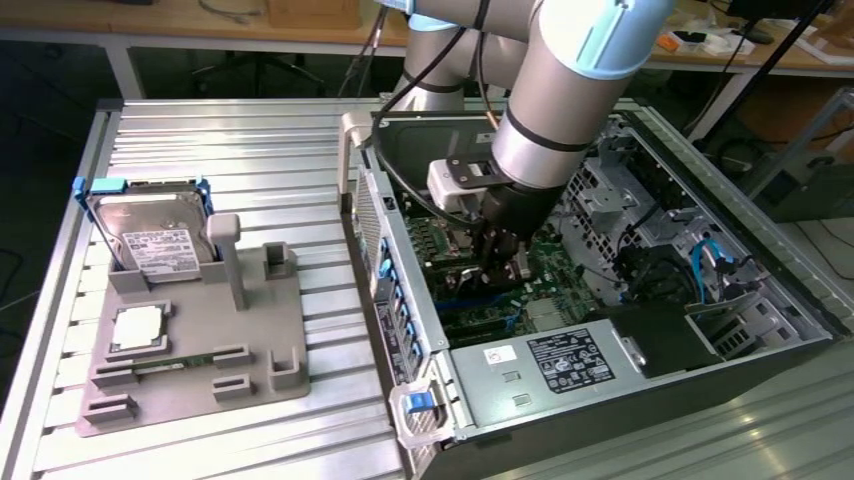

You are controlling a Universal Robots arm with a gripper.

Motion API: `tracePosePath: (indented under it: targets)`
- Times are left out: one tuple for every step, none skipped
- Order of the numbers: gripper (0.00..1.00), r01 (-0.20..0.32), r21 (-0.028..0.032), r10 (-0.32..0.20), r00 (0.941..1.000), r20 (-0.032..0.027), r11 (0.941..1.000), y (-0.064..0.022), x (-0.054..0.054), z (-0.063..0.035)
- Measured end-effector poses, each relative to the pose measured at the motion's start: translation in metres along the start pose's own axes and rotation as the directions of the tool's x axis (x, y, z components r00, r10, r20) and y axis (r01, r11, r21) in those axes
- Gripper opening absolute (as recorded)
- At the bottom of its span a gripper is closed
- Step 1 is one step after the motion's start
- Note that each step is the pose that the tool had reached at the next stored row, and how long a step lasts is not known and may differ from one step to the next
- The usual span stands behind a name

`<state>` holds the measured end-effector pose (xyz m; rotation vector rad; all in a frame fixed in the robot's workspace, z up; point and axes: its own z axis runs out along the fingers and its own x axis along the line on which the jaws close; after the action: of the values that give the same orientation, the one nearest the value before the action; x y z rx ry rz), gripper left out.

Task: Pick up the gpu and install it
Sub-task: 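Insert the gpu into the slot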

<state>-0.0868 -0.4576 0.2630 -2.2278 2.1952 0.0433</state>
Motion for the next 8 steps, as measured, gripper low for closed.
tracePosePath:
  targets:
    - [0.27,0.000,0.0000,0.000,1.0000,0.0000,1.0000,0.0001,0.0001,0.0013]
    - [0.27,0.000,0.0000,0.000,1.0000,0.0001,1.0000,0.0002,0.0001,0.0022]
    - [0.27,0.000,0.0000,0.000,1.0000,-0.0001,1.0000,0.0003,0.0001,0.0028]
    - [0.27,0.000,0.0000,0.000,1.0000,-0.0003,1.0000,0.0006,0.0001,0.0030]
    - [0.27,0.000,-0.0001,0.000,1.0000,-0.0003,1.0000,0.0007,0.0001,0.0030]
    - [0.27,0.000,-0.0001,0.000,1.0000,-0.0003,1.0000,0.0007,0.0001,0.0031]
    - [0.27,0.000,-0.0001,0.000,1.0000,-0.0002,1.0000,0.0008,0.0001,0.0031]
    - [0.27,0.000,0.0001,0.000,1.0000,0.0000,1.0000,0.0008,0.0001,0.0031]
